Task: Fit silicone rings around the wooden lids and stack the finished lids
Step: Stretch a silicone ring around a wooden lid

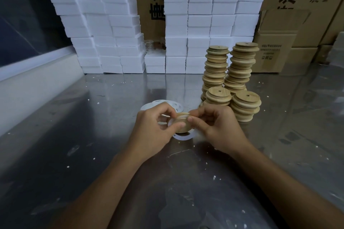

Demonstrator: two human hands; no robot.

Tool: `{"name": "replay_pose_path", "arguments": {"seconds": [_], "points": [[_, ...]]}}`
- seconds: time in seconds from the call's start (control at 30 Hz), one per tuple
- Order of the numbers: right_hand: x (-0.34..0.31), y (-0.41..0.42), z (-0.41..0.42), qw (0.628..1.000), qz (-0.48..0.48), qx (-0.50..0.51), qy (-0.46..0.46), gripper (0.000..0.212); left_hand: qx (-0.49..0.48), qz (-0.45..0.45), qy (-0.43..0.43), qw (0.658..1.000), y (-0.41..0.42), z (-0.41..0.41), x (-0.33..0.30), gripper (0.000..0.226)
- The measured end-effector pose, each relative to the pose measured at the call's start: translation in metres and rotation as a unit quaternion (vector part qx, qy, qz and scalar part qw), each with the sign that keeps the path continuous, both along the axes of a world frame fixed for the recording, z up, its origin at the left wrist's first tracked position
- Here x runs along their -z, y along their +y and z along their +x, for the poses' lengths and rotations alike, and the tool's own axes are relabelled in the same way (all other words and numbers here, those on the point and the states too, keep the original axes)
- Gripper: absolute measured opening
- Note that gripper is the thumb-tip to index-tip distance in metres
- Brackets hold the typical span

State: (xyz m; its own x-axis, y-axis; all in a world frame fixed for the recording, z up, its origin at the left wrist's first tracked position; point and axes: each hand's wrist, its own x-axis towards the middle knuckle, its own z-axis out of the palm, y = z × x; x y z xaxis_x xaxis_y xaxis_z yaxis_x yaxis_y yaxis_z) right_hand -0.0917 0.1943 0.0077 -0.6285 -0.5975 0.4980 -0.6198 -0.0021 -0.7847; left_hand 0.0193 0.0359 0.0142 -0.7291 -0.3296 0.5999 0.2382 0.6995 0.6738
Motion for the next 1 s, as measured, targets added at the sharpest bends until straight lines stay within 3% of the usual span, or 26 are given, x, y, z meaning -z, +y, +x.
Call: {"name": "replay_pose_path", "arguments": {"seconds": [0.53,0.7,1.0], "points": [[-0.005,0.003,0.0,0.998,0.022,0.011,0.05,0.006,0.02,0.203,-0.023,0.979,-0.003,0.0,-0.008,0.028],[-0.009,0.004,0.001,1.0,-0.002,0.001,0.003,0.009,0.036,0.321,-0.035,0.946,-0.003,0.001,-0.011,0.017],[-0.019,0.007,0.004,0.996,0.002,-0.054,-0.07,0.008,0.05,0.377,-0.027,0.925,-0.005,0.004,-0.017,0.022]]}}
